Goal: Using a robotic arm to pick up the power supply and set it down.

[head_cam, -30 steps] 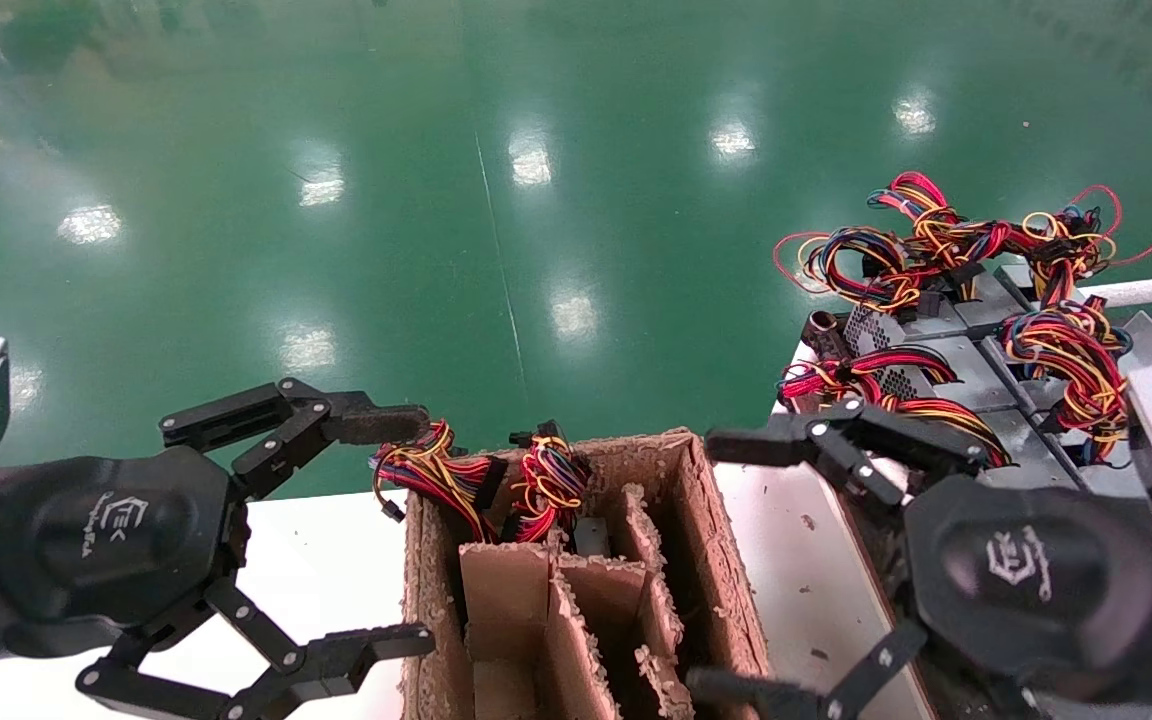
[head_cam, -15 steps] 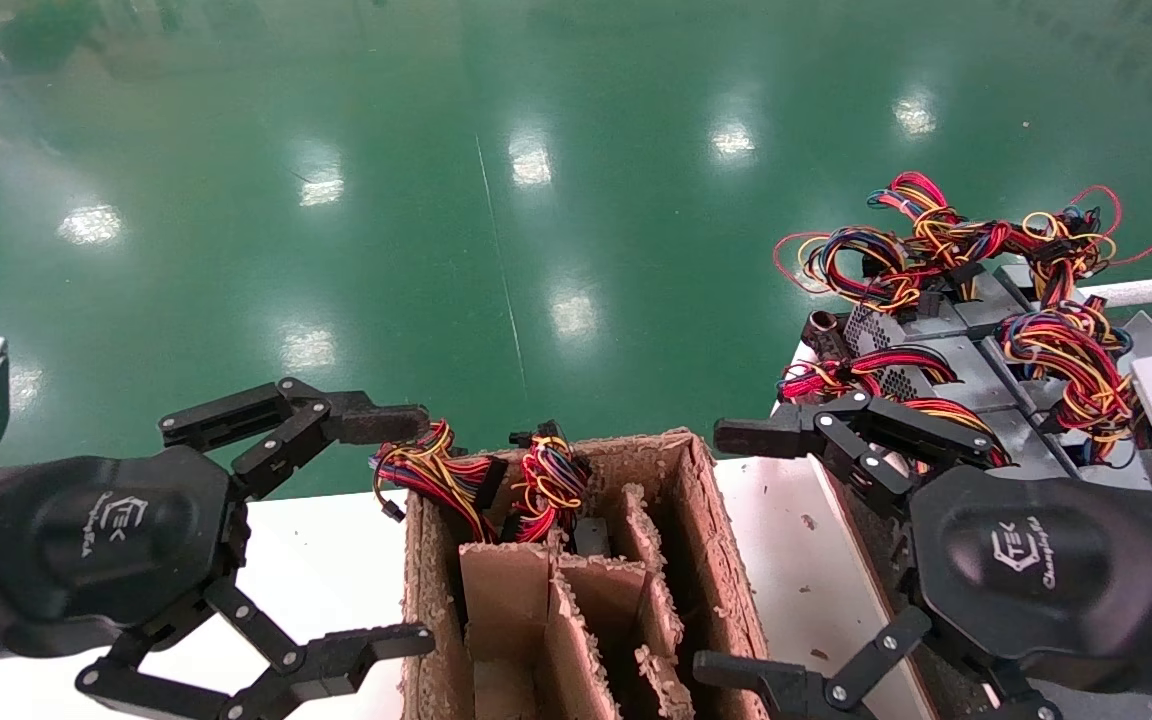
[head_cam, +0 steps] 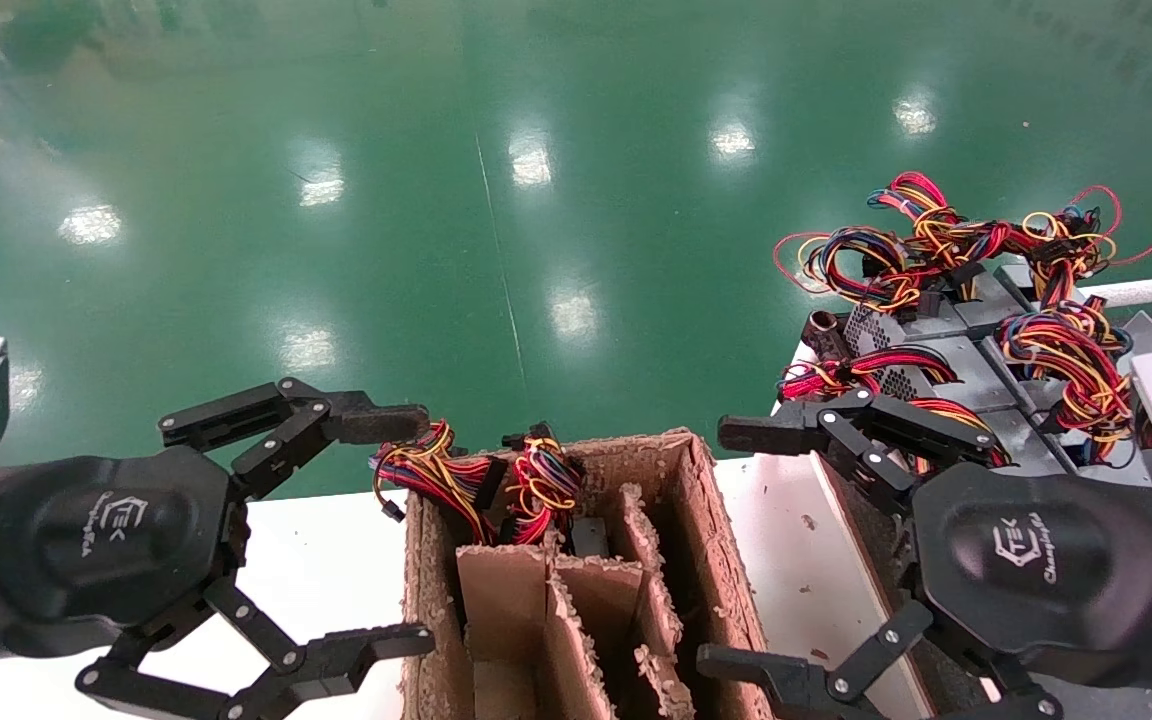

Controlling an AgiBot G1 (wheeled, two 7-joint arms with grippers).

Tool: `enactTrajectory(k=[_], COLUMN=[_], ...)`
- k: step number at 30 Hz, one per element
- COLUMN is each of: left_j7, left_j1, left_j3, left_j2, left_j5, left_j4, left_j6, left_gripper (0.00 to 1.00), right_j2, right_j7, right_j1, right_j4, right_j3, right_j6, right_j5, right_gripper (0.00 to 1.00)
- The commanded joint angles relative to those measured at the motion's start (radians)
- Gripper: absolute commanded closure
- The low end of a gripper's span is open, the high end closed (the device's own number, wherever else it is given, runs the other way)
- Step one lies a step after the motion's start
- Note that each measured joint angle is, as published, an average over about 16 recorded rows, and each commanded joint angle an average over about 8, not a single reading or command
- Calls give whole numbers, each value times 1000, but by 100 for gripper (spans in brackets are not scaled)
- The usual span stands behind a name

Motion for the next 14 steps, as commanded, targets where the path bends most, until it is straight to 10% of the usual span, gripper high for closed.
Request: enactTrajectory(k=[1,14], left_j7=[0,0], left_j1=[0,0], left_j3=[0,0], left_j2=[0,0], left_j5=[0,0], left_j4=[0,0], left_j6=[0,0], left_gripper=[0,0], right_j2=[0,1], right_j7=[0,-1], right_j1=[0,1], right_j4=[-1,-2], right_j3=[0,-1], right_j6=[0,-1], right_j5=[0,-1], right_gripper=[0,0])
